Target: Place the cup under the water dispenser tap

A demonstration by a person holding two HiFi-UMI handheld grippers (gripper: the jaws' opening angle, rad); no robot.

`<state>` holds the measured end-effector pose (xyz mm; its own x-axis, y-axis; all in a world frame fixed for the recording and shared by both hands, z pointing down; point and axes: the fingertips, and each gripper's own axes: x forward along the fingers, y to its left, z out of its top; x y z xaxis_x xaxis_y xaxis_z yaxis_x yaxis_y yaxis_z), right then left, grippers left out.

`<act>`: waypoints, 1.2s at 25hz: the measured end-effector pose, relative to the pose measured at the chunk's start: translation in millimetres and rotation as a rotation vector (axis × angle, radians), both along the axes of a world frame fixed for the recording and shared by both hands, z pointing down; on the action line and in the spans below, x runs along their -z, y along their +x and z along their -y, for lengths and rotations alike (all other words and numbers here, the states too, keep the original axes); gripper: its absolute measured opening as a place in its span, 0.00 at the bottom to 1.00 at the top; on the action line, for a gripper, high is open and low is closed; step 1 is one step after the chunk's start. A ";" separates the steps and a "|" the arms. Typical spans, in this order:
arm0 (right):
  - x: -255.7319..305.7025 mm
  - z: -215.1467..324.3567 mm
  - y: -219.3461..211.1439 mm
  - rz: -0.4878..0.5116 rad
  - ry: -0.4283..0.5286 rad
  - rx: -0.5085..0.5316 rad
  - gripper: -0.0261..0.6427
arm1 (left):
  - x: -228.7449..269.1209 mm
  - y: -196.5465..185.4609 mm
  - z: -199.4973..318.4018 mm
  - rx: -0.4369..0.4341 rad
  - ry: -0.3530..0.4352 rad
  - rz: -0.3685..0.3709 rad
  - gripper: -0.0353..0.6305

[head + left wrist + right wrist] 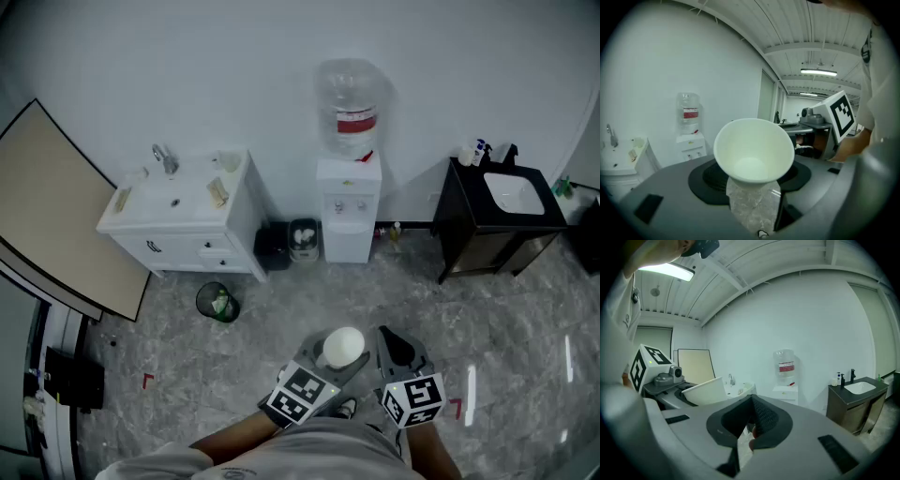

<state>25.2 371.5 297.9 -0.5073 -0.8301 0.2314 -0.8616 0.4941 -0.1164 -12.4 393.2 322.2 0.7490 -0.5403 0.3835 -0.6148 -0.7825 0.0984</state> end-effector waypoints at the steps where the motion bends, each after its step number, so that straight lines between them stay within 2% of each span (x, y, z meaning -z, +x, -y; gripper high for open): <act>1: 0.2 0.4 0.4 -0.001 0.003 0.001 0.06 | -0.5 0.4 0.4 0.002 0.000 0.000 0.46; 6: -0.2 -1.9 3.4 0.000 0.007 0.006 0.06 | -2.8 3.4 -2.1 0.005 -0.002 0.002 0.46; 9: -0.3 -7.0 1.3 0.034 -0.003 0.038 0.06 | -3.5 4.3 -4.5 0.011 -0.003 0.002 0.46; 20: 8.3 -18.3 14.9 0.087 0.040 0.062 0.06 | -3.7 17.2 -6.1 0.025 0.010 0.015 0.46; 30: 17.6 -1.9 15.8 0.112 0.072 0.088 0.06 | -5.9 18.7 13.3 0.043 0.011 0.021 0.46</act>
<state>41.0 373.4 280.3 -0.5982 -0.7937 0.1108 -0.7981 0.5776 -0.1714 6.3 379.9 328.2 0.7167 -0.5762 0.3928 -0.6499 -0.7561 0.0768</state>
